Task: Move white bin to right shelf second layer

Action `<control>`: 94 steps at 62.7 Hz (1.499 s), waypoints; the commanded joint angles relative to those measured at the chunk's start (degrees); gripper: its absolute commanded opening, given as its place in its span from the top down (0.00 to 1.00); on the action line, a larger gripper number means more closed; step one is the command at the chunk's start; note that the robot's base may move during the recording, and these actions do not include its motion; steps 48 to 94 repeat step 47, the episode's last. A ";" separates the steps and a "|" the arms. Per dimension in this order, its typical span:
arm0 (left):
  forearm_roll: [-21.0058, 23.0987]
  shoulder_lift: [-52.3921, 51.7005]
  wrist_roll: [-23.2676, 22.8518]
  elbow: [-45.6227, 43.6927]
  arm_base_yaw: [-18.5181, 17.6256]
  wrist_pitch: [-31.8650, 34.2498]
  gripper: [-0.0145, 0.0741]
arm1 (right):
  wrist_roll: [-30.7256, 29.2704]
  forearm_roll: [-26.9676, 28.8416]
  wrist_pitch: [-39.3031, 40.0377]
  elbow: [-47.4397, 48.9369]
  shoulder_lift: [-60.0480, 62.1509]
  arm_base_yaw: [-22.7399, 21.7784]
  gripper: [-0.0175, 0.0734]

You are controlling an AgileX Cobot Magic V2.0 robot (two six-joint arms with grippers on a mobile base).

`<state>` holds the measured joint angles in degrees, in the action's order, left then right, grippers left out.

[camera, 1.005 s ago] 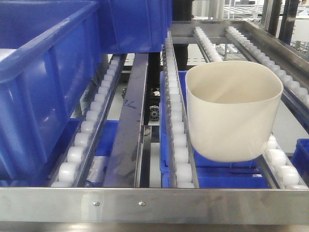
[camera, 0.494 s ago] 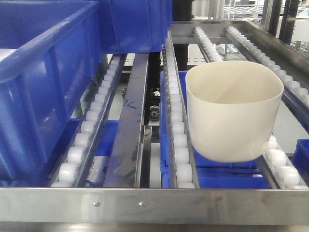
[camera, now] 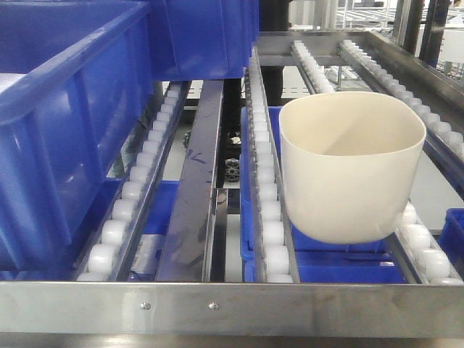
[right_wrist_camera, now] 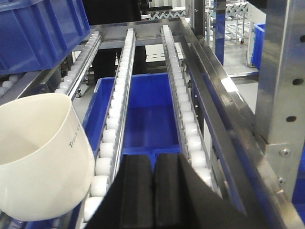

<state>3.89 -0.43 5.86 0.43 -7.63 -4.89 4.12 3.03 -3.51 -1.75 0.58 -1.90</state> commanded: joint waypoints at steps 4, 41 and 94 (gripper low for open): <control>0.35 -0.80 -0.15 2.11 -0.26 4.89 0.74 | -0.28 -1.93 5.87 0.98 1.12 -0.24 0.75; 0.35 -0.80 -0.15 2.11 -0.26 4.89 0.74 | -0.28 -1.91 5.75 0.98 1.12 -0.24 0.75; 0.35 -0.80 -0.15 2.11 -0.26 4.89 0.74 | -0.28 -1.91 5.75 0.98 1.12 -0.24 0.75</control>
